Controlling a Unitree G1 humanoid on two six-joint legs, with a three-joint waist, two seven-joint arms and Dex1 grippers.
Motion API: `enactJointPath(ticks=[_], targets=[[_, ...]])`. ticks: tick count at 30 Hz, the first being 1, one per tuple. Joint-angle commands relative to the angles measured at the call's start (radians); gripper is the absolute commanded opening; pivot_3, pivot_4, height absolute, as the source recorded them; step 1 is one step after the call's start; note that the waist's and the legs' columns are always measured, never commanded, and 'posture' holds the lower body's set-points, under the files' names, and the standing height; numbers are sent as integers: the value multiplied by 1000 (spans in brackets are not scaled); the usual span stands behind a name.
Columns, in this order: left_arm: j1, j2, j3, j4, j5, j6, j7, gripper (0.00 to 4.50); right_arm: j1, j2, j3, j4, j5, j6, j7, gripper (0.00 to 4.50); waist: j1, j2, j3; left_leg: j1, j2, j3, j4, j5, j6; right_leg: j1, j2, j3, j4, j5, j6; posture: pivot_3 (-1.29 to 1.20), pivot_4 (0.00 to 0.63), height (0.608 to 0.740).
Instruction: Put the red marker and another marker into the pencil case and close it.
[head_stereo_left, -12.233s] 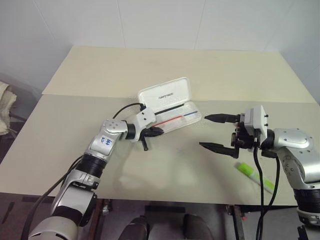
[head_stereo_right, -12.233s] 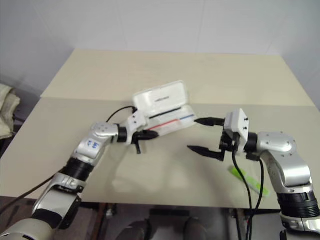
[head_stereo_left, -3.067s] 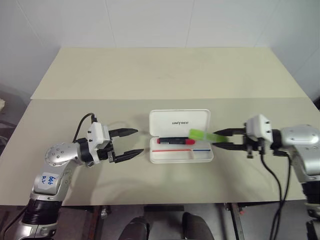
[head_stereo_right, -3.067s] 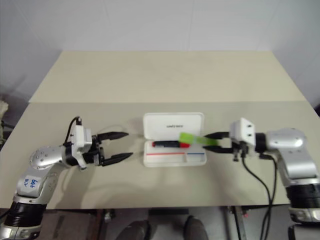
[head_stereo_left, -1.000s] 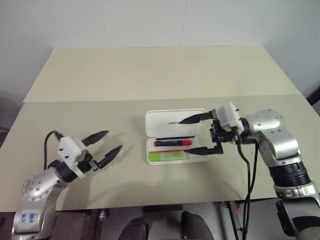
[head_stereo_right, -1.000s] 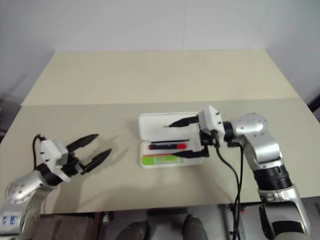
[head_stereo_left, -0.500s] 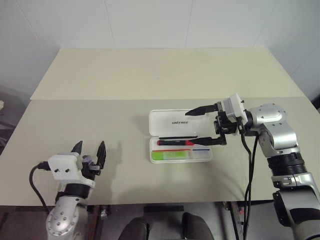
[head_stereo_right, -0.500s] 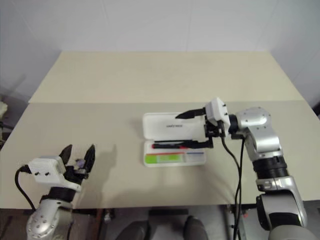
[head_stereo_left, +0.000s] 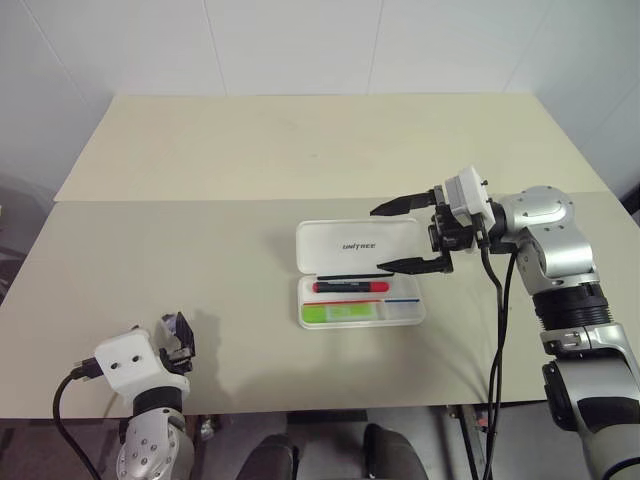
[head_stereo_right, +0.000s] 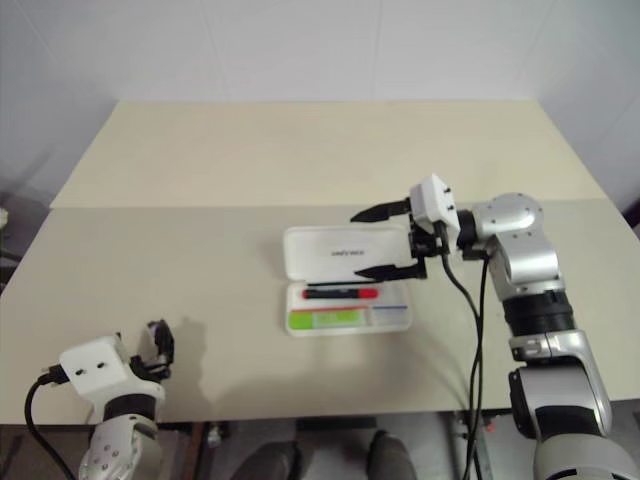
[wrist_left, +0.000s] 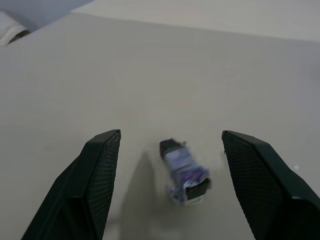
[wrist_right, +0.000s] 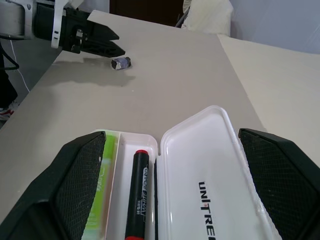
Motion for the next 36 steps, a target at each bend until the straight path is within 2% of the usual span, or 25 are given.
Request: enactJointPath(ticks=[1, 10, 11, 13, 19, 22, 27, 33, 36], targets=[[-7, -27, 6, 12, -22, 17, 1, 3451, -23, -7, -5, -23, 13, -5, 53, 4481, 0, 0, 0, 0, 0, 0, 0, 0, 0, 0, 0, 0, 0, 0, 0, 0, 150, 740], [-66, -4, 17, 74, -61, 42, -10, 3451, 2, 0, -16, -92, 34, 16, 22, 4481, 1, 0, 0, 0, 1, 1, 0, -1, -1, 0, 0, -1, 0, 0, 0, 0, 150, 740], [-70, -6, 22, 74, -68, 39, -10, 3046, 8, -1, -17, -101, 36, 19, 18, 4500, 0, 0, 0, 0, 1, 1, 1, -1, -1, 0, 0, -2, 0, 0, 0, 0, 150, 740], [-72, 0, 23, 71, -77, 49, -18, 2529, 19, -3, -21, -115, 38, 24, 12, 4500, -1, 0, 0, 0, 1, 1, 1, -1, -1, 0, 0, -2, 0, 0, 0, 0, 150, 740], [-80, 17, 30, 50, -74, 74, -19, 385, 69, -10, -29, -162, 44, 32, -7, 4500, 1, 0, 0, 0, 1, 1, 1, -1, -1, 0, 0, -2, 0, 0, 0, 0, 150, 740], [-86, 21, 33, 46, -73, 86, -21, 372, 83, -10, -32, -175, 44, 36, -17, 4500, 0, 0, 0, 0, 1, 1, 2, -1, -1, 0, 0, -2, 0, 0, 0, 0, 150, 740], [-168, 29, 77, 32, -128, -25, -55, 372, 109, -14, -36, -184, 37, 29, -33, 4500, 1, 0, 0, 0, 1, 1, 3, -1, -1, 0, 0, -3, 0, 1, 1, 0, 150, 740], [-214, 111, 74, 13, -206, -72, -195, 372, 134, -28, -60, -150, 19, -3, -55, 4500, -2, 0, 0, 0, 1, 1, 4, -1, -1, 0, 0, -2, 0, 2, 1, 0, 150, 740], [-217, 173, 97, 15, -288, -87, -301, 372, 157, -36, -81, -149, 11, -13, -89, 4500, -2, 0, 0, 0, 1, 1, 3, -1, -1, 0, 0, -2, 0, 2, 1, 0, 150, 740]])
